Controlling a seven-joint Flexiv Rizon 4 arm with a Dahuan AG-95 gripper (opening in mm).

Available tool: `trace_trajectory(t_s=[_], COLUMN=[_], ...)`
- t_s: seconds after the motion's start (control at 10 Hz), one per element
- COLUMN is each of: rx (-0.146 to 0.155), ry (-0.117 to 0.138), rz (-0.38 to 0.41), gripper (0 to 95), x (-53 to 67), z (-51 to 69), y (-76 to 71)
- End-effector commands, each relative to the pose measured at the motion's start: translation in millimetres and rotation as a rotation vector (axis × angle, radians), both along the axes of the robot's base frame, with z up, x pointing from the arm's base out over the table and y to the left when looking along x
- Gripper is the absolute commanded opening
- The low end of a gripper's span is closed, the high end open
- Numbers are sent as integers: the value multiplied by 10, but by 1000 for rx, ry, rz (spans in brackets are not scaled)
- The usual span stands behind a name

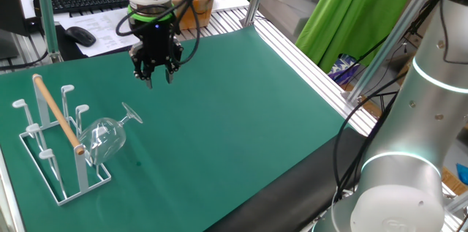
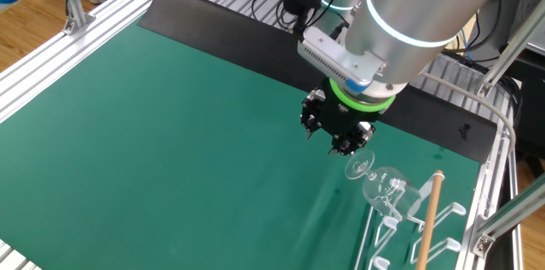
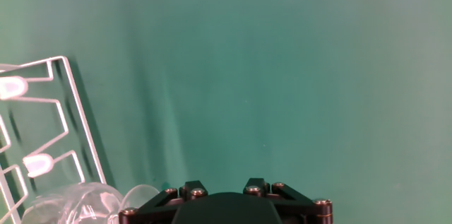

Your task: Put the cup on the cup rack

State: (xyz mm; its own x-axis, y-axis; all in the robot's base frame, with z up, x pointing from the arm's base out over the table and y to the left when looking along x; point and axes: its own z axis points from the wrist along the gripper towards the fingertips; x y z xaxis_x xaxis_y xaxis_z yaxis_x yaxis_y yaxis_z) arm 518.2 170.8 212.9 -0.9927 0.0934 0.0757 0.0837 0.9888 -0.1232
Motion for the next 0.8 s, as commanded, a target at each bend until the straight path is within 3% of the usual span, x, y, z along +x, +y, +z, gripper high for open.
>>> trace_trajectory(t_s=[0.1, 0.8], rx=[1, 23], ry=[-6, 0], rz=[10, 24], gripper=[380, 380], x=[5, 61], z=[-68, -403], y=[-32, -128])
